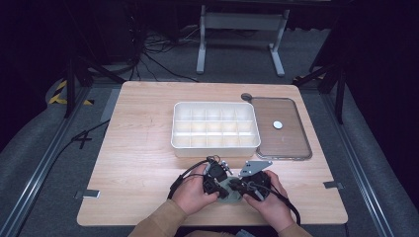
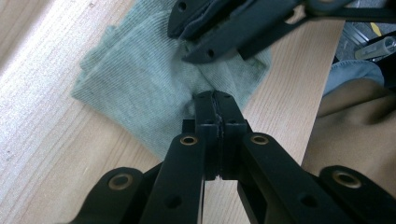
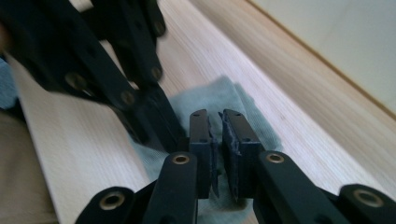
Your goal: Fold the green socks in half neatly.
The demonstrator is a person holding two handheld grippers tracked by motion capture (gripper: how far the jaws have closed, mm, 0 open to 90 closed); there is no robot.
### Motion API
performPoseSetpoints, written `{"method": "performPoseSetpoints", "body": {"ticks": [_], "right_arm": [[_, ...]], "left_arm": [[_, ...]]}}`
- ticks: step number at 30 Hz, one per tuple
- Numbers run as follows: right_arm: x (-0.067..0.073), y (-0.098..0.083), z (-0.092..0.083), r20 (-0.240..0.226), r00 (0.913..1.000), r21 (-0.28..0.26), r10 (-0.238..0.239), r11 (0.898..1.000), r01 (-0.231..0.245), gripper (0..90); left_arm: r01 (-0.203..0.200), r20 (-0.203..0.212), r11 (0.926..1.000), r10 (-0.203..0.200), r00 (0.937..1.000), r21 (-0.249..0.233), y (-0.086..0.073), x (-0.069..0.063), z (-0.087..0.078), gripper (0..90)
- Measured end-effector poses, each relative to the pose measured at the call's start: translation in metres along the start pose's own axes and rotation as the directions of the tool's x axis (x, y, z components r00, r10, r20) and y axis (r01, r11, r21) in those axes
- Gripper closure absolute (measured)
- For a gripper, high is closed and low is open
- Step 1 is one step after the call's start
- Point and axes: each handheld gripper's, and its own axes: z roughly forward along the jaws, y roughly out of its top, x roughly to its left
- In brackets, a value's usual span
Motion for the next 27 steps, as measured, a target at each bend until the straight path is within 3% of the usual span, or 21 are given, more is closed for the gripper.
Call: {"method": "performPoseSetpoints", "body": {"ticks": [8,11,14,17,19,21,27], "right_arm": [[-0.004,-0.014,-0.001,-0.009,0.9999,0.063,-0.008,0.998,0.009,81.8],[-0.004,-0.016,0.001,-0.011,0.9997,0.058,-0.020,0.998,0.021,82.9],[-0.004,-0.016,0.002,-0.010,0.9996,0.055,-0.025,0.998,0.026,83.4],[-0.004,-0.017,0.002,-0.014,0.9991,0.049,-0.040,0.998,0.041,83.9],[-0.004,-0.017,0.002,-0.016,0.9991,0.048,-0.040,0.998,0.041,83.9],[-0.005,-0.017,0.002,-0.020,0.9988,0.046,-0.044,0.998,0.045,83.9],[-0.003,-0.014,-0.004,-0.020,0.9993,0.037,-0.031,0.999,0.032,80.7]], "left_arm": [[0.001,-0.001,1.0000,-0.001,1.0000,-0.002,0.000,-0.001,0.000,89.5],[0.001,0.002,0.9981,0.000,1.0000,-0.062,0.001,-0.002,-0.005,88.5],[0.013,-0.029,0.9868,-0.018,0.9994,-0.161,0.001,0.001,-0.013,88.1],[0.009,-0.076,0.9779,-0.026,0.9968,-0.209,0.002,0.005,-0.016,87.6],[0.007,-0.089,0.9764,-0.027,0.9957,-0.216,0.002,0.007,-0.015,87.6],[0.014,-0.114,0.9803,-0.037,0.9928,-0.197,0.003,0.011,-0.010,88.1],[0.034,-0.119,0.9859,-0.053,0.9915,-0.164,0.004,0.014,-0.002,88.5]]}}
